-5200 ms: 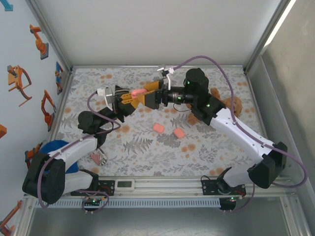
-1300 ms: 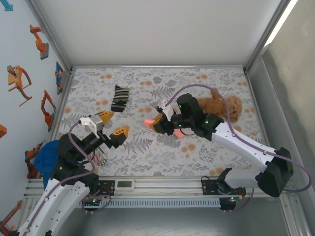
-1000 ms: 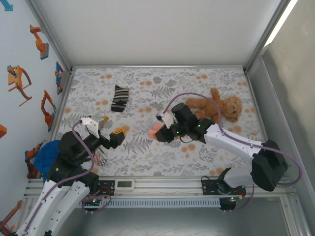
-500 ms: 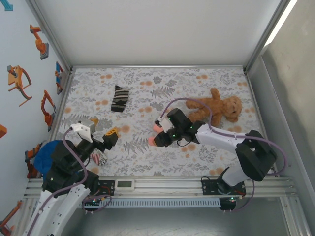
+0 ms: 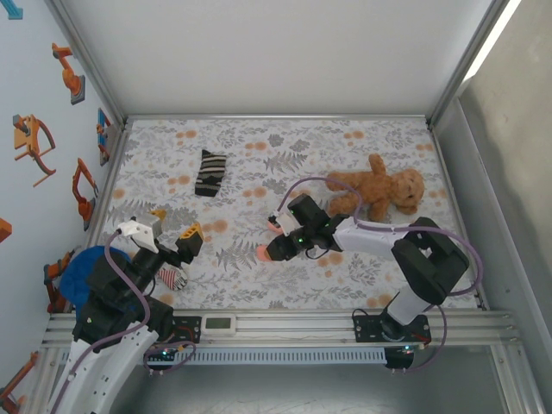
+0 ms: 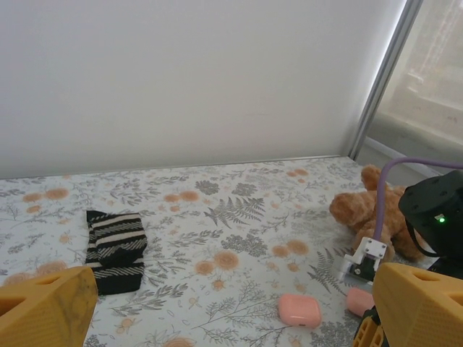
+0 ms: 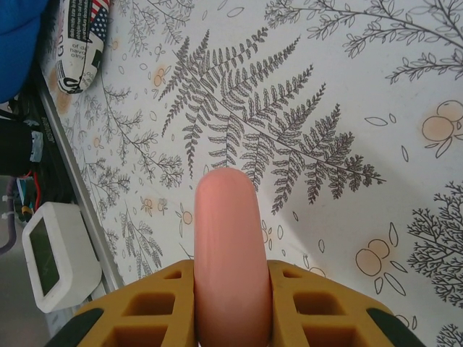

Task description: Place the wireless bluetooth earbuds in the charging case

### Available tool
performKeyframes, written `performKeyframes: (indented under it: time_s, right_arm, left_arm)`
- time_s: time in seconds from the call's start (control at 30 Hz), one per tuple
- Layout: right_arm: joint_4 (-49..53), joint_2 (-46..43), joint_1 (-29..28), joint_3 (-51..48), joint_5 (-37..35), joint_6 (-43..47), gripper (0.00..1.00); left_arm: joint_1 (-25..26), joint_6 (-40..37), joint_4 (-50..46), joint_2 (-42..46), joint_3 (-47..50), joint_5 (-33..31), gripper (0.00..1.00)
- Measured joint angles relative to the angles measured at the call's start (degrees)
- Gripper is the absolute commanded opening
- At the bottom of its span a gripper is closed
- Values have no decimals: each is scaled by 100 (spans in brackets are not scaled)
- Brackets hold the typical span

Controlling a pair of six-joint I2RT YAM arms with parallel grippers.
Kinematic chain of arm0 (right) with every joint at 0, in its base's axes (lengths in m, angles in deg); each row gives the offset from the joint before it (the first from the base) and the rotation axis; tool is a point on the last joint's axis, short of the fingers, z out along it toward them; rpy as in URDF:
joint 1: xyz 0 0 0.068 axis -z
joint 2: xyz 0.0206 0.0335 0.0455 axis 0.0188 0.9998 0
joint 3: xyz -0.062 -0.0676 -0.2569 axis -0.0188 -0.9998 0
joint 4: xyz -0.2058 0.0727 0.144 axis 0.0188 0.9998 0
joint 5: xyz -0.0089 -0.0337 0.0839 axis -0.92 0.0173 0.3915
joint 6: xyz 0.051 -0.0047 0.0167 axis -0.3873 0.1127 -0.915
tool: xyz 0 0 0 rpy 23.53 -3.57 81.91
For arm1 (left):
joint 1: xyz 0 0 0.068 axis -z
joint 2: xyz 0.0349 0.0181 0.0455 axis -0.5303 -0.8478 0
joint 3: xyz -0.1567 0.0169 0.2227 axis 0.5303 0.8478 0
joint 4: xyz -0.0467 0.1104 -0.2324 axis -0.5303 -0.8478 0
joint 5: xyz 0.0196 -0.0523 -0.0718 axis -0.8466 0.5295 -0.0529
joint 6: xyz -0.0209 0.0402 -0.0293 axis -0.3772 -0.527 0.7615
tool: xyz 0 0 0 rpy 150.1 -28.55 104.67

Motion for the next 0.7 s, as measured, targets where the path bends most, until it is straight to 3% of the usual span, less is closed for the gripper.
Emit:
performKeyframes:
  time_s: [0.53,0.7]
  right_arm:
    - [-190,433,0,-153,212,-48,24]
    - [-190,437,0,-153,212,-96,35]
  left_arm:
    - [31,2,0,0,74,-68,96]
    - [31,2,2,0,79,-81,96]
